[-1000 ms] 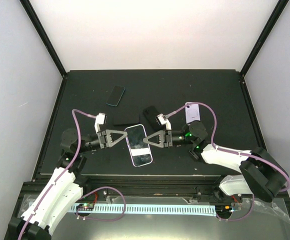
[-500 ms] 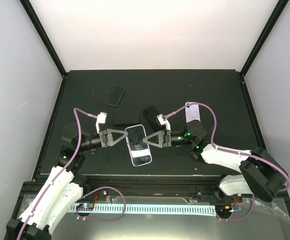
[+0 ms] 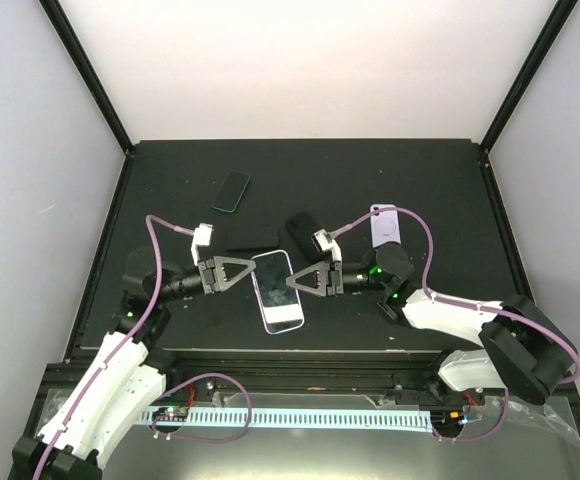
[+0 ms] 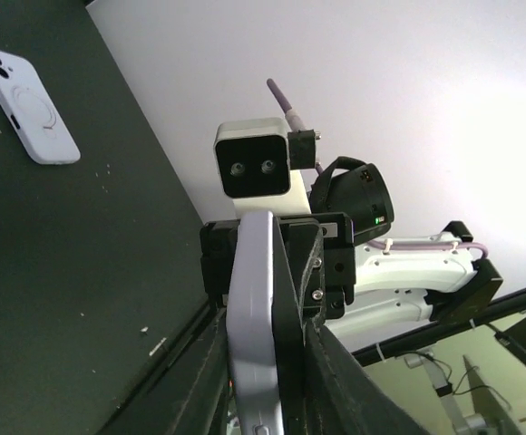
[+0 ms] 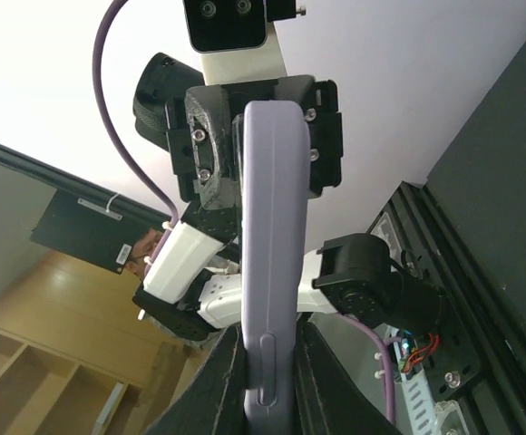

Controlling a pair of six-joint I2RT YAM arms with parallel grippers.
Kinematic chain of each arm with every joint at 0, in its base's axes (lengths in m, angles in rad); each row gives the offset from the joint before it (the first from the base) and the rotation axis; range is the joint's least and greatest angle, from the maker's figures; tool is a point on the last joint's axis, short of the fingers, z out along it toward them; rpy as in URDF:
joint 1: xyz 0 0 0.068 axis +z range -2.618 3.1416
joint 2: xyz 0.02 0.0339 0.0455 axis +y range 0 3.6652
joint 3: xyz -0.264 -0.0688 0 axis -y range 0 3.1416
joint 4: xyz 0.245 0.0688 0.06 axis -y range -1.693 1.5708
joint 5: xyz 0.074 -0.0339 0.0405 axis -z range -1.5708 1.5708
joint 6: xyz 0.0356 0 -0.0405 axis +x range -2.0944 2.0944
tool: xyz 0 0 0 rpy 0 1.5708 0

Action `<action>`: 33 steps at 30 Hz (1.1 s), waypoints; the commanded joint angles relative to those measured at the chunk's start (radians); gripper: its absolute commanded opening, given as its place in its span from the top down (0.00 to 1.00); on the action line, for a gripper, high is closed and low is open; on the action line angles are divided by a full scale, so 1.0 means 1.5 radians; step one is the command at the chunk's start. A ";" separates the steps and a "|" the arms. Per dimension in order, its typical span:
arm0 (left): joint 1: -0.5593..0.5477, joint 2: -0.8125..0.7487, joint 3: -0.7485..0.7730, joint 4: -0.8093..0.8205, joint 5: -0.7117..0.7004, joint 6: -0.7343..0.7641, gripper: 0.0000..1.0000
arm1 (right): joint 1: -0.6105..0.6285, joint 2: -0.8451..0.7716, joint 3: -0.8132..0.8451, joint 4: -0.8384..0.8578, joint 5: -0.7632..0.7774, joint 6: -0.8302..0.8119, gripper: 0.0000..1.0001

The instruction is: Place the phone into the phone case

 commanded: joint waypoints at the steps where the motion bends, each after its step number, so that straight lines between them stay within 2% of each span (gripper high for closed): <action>1: -0.004 0.015 0.019 -0.029 -0.008 0.029 0.85 | 0.004 -0.016 0.000 0.045 0.005 0.001 0.88; 4: -0.004 0.020 0.027 -0.056 -0.009 0.050 0.98 | 0.004 -0.020 0.002 0.018 0.009 -0.016 0.88; 10: -0.004 0.032 0.053 -0.118 -0.013 0.084 0.99 | 0.004 -0.019 0.007 0.006 0.016 -0.015 0.86; 14: -0.004 0.043 0.064 -0.141 -0.014 0.082 0.98 | 0.004 -0.026 0.009 0.001 0.029 -0.013 0.89; 16: -0.004 0.043 0.063 -0.136 -0.008 0.067 0.90 | 0.004 -0.033 0.006 -0.003 0.049 -0.013 0.90; 18: -0.004 0.036 0.057 -0.120 -0.003 0.044 0.68 | 0.003 -0.040 0.001 0.000 0.070 -0.006 0.91; 22: -0.004 0.009 0.023 -0.054 0.011 -0.018 0.43 | 0.004 -0.050 -0.011 0.009 0.129 0.017 0.90; 25: -0.005 -0.007 -0.006 -0.022 0.023 -0.050 0.37 | 0.004 -0.054 -0.013 0.015 0.178 0.032 0.90; 33: -0.025 -0.035 -0.035 -0.015 0.030 -0.066 0.35 | 0.003 -0.045 -0.003 0.014 0.267 0.035 0.90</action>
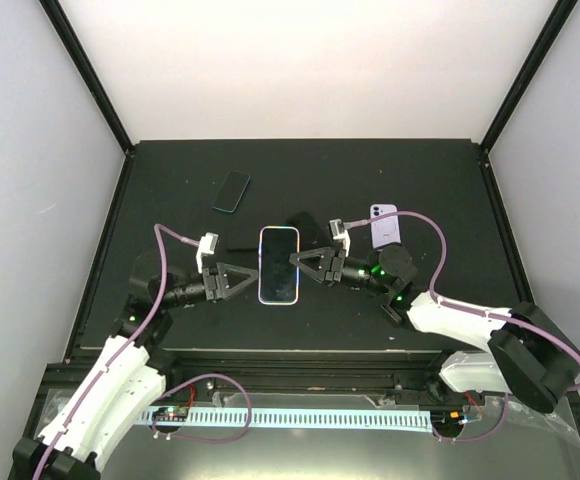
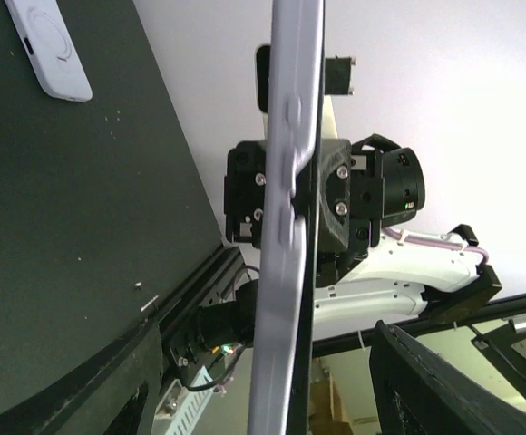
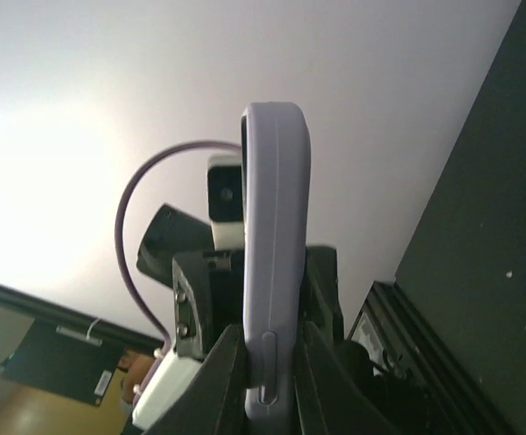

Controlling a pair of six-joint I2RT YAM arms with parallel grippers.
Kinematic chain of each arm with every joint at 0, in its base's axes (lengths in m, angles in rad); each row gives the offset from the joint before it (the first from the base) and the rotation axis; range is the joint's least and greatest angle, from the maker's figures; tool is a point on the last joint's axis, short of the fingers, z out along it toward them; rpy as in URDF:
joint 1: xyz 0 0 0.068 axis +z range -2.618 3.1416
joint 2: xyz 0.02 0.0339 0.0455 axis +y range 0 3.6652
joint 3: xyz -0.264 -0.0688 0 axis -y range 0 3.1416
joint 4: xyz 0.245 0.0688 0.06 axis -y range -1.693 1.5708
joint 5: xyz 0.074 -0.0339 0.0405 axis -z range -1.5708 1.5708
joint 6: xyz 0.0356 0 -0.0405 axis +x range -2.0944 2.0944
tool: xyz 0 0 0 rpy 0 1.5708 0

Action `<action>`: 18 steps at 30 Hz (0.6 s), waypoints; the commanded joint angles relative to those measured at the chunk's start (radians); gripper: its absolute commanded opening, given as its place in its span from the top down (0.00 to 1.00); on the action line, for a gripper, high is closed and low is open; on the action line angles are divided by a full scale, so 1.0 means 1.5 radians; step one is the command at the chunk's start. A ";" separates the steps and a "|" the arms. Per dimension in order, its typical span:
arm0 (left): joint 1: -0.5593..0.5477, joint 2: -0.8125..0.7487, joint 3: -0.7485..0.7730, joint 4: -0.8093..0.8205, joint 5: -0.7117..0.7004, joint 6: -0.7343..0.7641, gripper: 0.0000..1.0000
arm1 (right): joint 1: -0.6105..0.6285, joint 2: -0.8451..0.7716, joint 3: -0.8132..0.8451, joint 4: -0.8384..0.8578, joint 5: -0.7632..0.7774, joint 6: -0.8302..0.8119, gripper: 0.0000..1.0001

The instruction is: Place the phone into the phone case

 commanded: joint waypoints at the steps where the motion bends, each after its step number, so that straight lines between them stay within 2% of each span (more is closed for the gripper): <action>1: -0.018 -0.018 -0.007 0.033 0.015 -0.019 0.35 | 0.003 -0.005 0.015 0.051 0.077 0.004 0.90; 6: -0.049 -0.003 -0.036 0.061 -0.003 -0.024 0.37 | 0.003 0.017 0.017 0.076 0.083 0.021 0.90; 9: -0.063 0.012 -0.045 0.088 -0.013 -0.031 0.44 | 0.003 0.024 0.017 0.078 0.086 0.023 0.91; 12: -0.070 0.018 -0.040 0.084 -0.024 -0.023 0.59 | 0.002 0.026 0.015 0.072 0.088 0.018 0.91; 14: -0.071 0.019 -0.031 0.056 -0.033 -0.003 0.78 | 0.003 0.026 0.015 0.064 0.084 0.009 0.91; 16: -0.071 0.024 -0.011 -0.005 -0.048 0.033 0.91 | 0.002 0.023 0.012 0.046 0.080 -0.003 0.91; 18: -0.071 0.031 0.012 -0.065 -0.063 0.072 0.98 | 0.002 0.017 0.009 0.017 0.076 -0.022 0.90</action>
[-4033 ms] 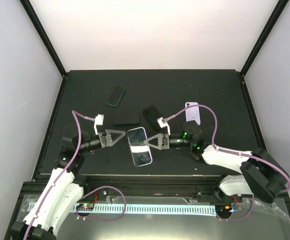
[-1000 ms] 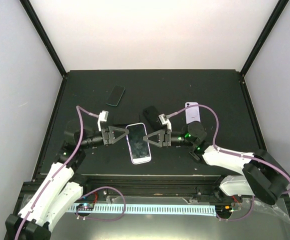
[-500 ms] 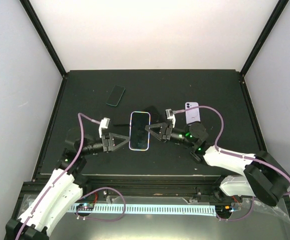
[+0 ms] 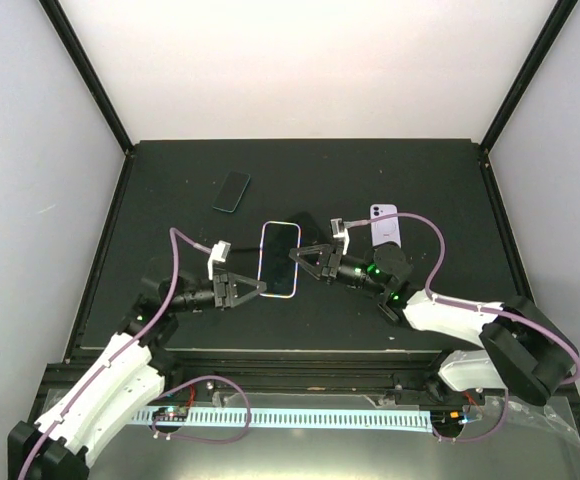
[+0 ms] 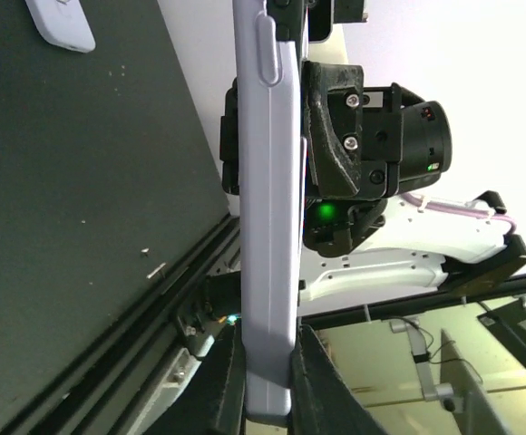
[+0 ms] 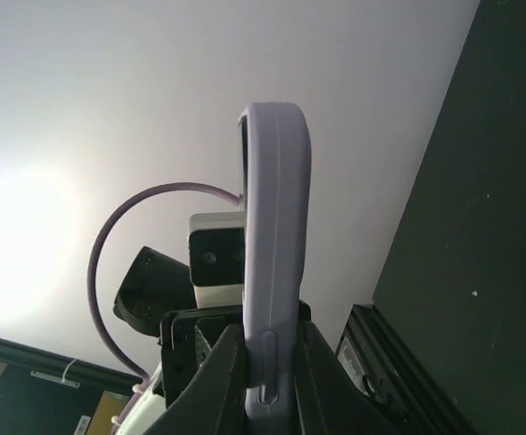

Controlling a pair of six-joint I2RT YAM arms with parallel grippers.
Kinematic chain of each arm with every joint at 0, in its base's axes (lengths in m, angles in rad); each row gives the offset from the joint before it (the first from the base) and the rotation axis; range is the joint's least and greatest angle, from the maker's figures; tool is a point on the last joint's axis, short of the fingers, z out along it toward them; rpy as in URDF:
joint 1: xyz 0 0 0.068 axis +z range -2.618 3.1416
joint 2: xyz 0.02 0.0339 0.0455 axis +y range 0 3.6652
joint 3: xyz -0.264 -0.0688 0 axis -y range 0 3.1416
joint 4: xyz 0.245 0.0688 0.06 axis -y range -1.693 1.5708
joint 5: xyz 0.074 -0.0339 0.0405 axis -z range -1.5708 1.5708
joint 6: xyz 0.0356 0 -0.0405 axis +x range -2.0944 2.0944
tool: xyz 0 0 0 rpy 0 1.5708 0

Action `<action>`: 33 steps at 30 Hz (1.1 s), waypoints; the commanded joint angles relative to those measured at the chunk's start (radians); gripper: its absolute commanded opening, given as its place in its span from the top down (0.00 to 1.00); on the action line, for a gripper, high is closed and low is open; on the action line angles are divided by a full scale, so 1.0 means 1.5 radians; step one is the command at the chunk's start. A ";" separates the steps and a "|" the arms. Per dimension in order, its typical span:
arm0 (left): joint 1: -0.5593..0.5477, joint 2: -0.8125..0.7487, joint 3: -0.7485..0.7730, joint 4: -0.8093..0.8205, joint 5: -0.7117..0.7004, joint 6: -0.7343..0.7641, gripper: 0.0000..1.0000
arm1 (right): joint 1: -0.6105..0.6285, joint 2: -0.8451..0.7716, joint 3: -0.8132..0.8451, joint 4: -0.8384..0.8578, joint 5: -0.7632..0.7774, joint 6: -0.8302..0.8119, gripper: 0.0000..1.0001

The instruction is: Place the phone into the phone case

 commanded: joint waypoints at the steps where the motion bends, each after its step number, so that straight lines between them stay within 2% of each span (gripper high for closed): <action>1: -0.004 0.011 0.058 -0.114 -0.043 0.083 0.98 | 0.002 -0.017 0.008 0.004 0.003 -0.042 0.89; 9: -0.005 0.027 0.077 -0.124 -0.048 0.095 0.98 | 0.003 0.001 0.004 0.021 -0.053 -0.041 0.82; 12: -0.005 0.019 0.078 -0.108 -0.046 0.087 0.98 | 0.003 0.007 -0.006 0.046 -0.062 -0.030 0.92; 16: -0.005 0.003 0.085 -0.108 -0.056 0.089 0.81 | 0.003 0.001 -0.012 0.045 -0.072 -0.032 0.95; 19: -0.005 0.007 0.095 -0.111 -0.071 0.098 0.62 | 0.002 -0.002 -0.014 0.055 -0.093 -0.032 0.95; 22: -0.004 0.021 0.115 -0.127 -0.085 0.130 0.56 | 0.002 -0.008 -0.020 0.066 -0.111 -0.031 0.95; 25: -0.004 0.041 0.143 -0.150 -0.094 0.163 0.57 | 0.003 -0.015 -0.023 0.067 -0.130 -0.036 0.95; 33: -0.004 0.075 0.193 -0.206 -0.103 0.201 0.78 | 0.003 -0.046 -0.032 0.022 -0.134 -0.078 0.95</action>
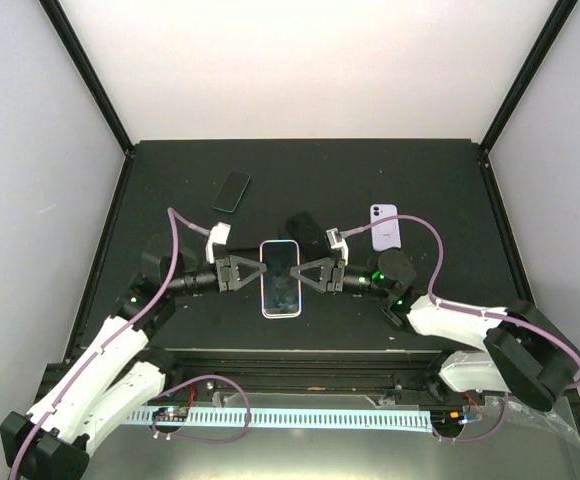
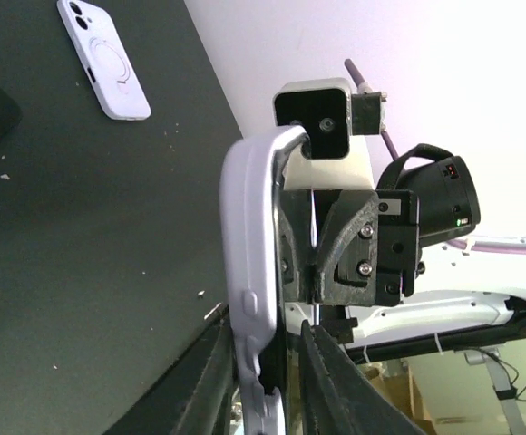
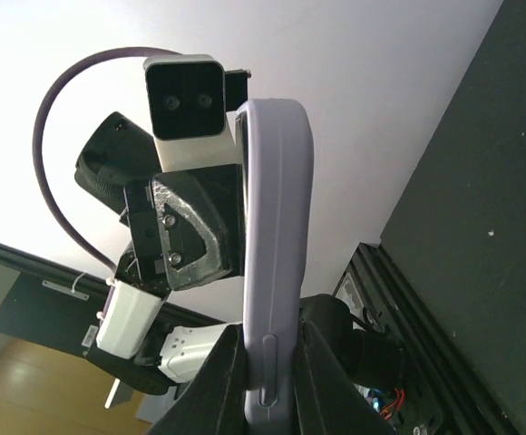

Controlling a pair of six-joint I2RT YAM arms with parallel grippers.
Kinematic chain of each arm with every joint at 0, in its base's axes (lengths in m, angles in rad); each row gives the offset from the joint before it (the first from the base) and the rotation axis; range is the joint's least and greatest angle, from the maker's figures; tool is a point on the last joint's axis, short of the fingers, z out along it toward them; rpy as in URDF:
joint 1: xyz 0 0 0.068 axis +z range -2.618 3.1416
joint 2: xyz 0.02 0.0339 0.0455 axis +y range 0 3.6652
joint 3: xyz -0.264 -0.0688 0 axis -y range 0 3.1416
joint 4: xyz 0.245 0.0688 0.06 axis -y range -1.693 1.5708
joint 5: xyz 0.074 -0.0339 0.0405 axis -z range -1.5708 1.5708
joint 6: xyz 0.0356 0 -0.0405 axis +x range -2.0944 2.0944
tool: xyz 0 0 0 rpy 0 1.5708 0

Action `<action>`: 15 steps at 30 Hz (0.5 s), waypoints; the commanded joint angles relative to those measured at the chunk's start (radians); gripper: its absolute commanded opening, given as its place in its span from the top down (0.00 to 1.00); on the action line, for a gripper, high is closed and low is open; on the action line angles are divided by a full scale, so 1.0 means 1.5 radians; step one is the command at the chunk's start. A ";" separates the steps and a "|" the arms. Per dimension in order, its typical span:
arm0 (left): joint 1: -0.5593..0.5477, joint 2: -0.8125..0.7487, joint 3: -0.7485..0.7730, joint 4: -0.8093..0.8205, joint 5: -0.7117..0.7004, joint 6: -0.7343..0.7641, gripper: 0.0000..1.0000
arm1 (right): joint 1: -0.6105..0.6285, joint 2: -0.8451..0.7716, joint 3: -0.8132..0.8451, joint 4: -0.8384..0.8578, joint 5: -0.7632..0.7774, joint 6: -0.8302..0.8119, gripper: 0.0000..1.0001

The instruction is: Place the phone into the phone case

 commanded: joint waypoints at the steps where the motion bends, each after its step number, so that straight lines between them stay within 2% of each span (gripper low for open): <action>1: -0.001 0.008 0.039 -0.026 -0.016 0.038 0.81 | 0.003 -0.029 -0.001 0.009 -0.020 -0.038 0.94; 4: -0.001 0.014 0.042 -0.033 -0.017 0.041 0.98 | 0.003 -0.024 0.000 0.008 -0.027 -0.041 0.95; 9: -0.001 0.015 0.055 -0.064 -0.018 0.056 0.98 | 0.003 -0.016 -0.004 0.017 -0.030 -0.036 0.95; 13: -0.001 -0.008 0.056 -0.053 0.007 0.046 0.77 | 0.003 -0.022 -0.008 0.031 -0.041 -0.035 0.95; 15: -0.001 -0.029 0.056 -0.056 0.005 0.044 0.70 | 0.003 -0.028 -0.012 0.044 -0.052 -0.033 0.95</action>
